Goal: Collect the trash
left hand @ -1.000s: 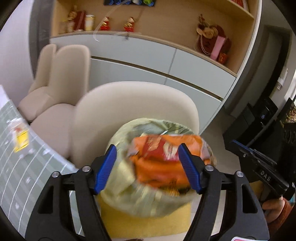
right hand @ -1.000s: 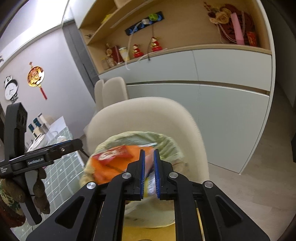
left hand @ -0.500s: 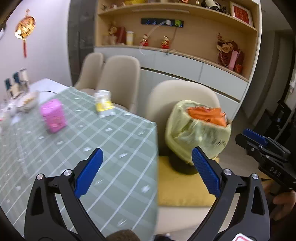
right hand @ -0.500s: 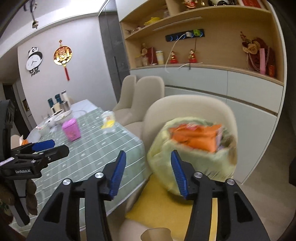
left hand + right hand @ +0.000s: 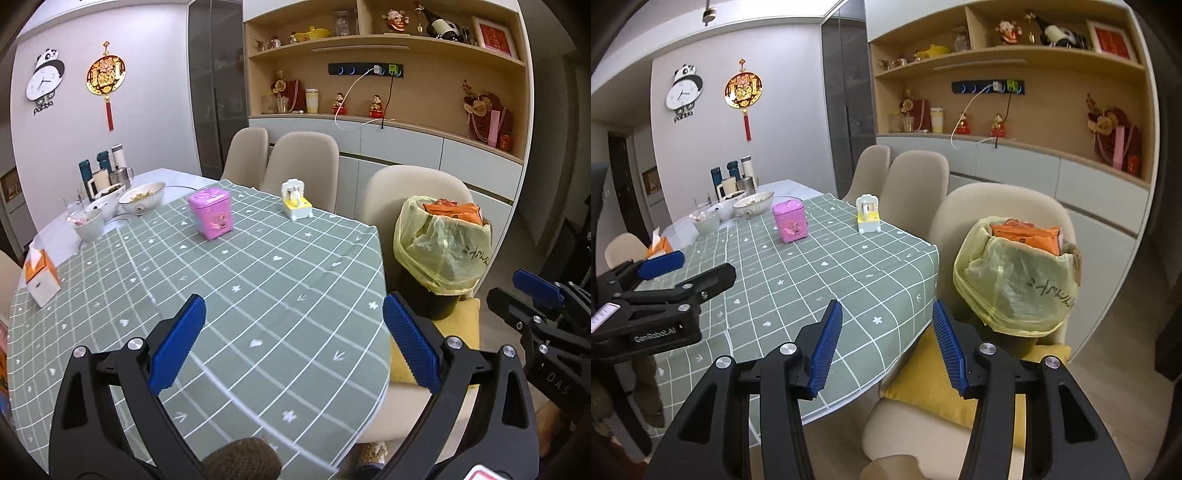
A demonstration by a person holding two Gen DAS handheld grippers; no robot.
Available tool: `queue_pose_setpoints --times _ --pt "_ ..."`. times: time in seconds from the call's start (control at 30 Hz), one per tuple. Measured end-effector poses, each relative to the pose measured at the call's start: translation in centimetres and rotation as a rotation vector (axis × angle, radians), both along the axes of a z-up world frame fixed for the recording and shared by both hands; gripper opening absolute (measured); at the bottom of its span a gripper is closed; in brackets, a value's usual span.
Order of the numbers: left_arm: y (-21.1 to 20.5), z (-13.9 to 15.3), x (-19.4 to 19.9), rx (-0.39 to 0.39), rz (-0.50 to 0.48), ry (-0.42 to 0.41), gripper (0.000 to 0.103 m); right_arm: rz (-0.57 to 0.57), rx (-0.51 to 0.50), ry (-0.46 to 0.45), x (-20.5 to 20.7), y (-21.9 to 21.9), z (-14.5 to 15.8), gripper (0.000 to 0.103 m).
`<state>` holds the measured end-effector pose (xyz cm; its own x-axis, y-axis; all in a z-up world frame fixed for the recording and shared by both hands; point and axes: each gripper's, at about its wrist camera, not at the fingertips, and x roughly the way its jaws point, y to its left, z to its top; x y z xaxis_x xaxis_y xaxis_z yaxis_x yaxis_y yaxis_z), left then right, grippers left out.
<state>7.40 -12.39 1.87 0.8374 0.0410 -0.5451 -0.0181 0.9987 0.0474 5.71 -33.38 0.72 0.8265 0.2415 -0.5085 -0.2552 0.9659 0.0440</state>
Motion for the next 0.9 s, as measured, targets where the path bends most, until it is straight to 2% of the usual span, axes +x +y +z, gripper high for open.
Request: queue_pose_setpoints --times 0.27,0.9 --pt "1.0 0.5 -2.3 -0.013 0.004 -0.005 0.092 -0.05 -0.015 -0.009 -2.0 0.9 0.2 0.048" --pt "0.7 1.0 -3.6 -0.016 -0.033 -0.018 0.092 -0.085 0.003 -0.023 -3.3 0.5 0.9 0.048"
